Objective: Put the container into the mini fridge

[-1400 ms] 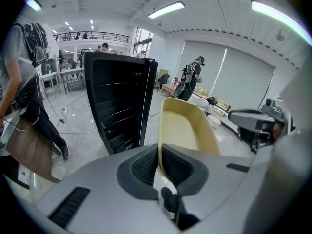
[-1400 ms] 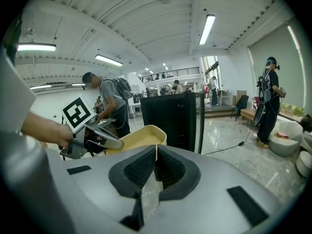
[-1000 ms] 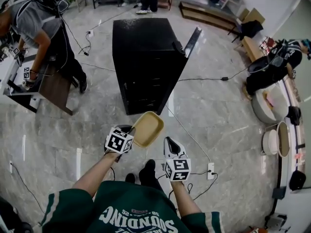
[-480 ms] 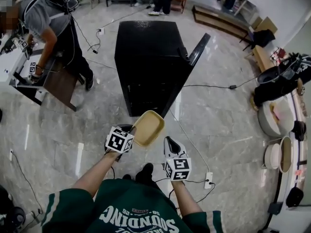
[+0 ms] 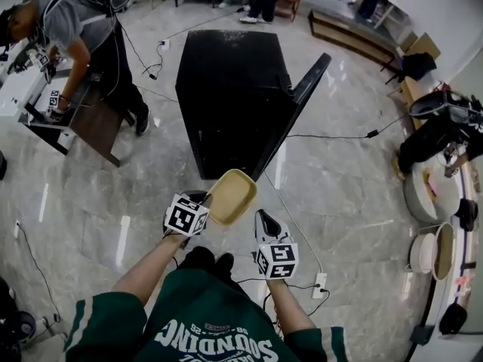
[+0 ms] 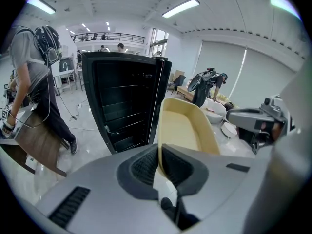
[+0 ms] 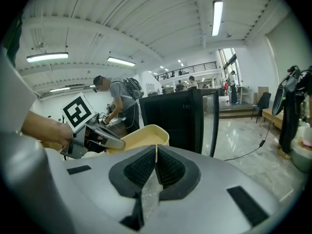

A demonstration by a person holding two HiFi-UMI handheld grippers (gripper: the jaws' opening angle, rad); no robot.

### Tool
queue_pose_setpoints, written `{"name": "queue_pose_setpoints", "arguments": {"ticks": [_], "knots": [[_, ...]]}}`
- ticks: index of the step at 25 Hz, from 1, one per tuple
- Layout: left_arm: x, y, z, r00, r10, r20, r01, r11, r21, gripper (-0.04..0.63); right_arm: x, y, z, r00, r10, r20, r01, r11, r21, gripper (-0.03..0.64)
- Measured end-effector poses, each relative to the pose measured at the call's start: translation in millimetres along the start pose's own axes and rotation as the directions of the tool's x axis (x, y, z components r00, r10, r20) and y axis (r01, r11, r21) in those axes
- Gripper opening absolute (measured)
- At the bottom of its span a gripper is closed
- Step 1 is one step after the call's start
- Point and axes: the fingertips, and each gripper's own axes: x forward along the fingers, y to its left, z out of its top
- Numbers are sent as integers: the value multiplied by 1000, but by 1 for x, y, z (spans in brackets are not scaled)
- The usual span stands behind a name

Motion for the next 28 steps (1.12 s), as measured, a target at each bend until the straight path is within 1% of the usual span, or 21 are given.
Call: {"name": "queue_pose_setpoints", "arguments": {"ticks": [4, 7, 12, 16, 18, 28], "knots": [[3, -2, 4, 1000, -1, 4, 1, 1000, -5, 25, 1, -5, 0, 1000, 0, 2, 0, 1000, 2, 35], [6, 0, 6, 1000, -6, 8, 6, 1000, -30, 25, 2, -9, -1, 1000, 0, -2, 0, 1000, -3, 35], [14, 12, 7, 1000, 14, 13, -13, 999, -45, 25, 12, -9, -4, 1000, -3, -15, 3, 1000, -4, 35], [22, 18, 5, 1000, 9, 15, -8, 998, -65, 25, 19, -3, -4, 1000, -3, -27, 1, 998, -65, 35], [28, 23, 6, 1000, 9, 20, -7, 997, -75, 25, 25, -1, -3, 1000, 0, -28, -2, 997, -79, 35], [46, 50, 7, 999, 38, 14, -36, 992, -117, 25, 59, -6, 5, 999, 0, -41, -3, 998, -65, 35]]}}
